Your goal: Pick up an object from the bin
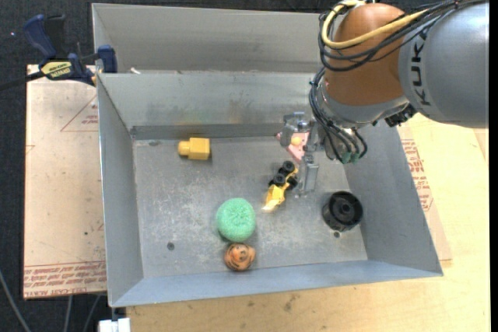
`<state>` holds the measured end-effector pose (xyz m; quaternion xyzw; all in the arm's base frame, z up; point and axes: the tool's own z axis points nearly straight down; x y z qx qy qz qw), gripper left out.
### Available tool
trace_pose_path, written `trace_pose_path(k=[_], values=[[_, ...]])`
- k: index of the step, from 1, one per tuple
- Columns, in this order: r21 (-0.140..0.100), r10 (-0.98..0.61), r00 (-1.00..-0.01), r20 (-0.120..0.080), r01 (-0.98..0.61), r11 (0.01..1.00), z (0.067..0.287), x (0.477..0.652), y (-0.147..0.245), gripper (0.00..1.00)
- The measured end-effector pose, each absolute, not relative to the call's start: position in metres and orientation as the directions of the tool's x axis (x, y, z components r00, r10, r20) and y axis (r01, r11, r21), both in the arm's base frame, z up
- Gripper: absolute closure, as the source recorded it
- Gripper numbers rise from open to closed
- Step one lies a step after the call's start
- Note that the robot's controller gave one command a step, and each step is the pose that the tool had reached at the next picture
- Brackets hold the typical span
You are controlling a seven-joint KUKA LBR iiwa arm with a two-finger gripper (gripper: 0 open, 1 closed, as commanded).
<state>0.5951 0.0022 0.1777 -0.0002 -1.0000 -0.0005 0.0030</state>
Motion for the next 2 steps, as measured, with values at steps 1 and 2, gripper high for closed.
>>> trace_pose_path(k=[1, 2], values=[[0.001, 0.000, -1.000, -0.002, 0.000, 1.000, 0.183, 0.597, 0.002, 0.00], [0.000, -0.105, -0.994, -0.009, -0.105, 0.994, 0.157, 0.601, -0.004, 0.00]])
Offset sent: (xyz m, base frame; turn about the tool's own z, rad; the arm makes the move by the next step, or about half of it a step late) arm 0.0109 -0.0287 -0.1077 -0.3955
